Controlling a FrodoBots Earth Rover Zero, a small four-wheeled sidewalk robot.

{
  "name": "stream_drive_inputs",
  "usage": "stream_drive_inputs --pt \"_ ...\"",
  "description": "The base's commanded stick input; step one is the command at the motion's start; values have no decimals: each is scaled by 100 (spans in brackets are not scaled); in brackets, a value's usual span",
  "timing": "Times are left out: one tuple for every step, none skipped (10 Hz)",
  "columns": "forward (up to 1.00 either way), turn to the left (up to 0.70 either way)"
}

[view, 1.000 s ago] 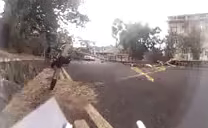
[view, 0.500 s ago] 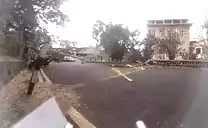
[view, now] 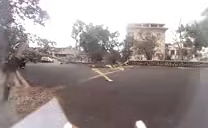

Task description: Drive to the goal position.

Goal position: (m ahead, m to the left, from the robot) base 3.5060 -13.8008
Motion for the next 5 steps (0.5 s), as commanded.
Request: stream_drive_inputs --pt "0 -68" --pt "0 -68" --pt "0 -68" --pt "0 -68" --pt "0 -68"
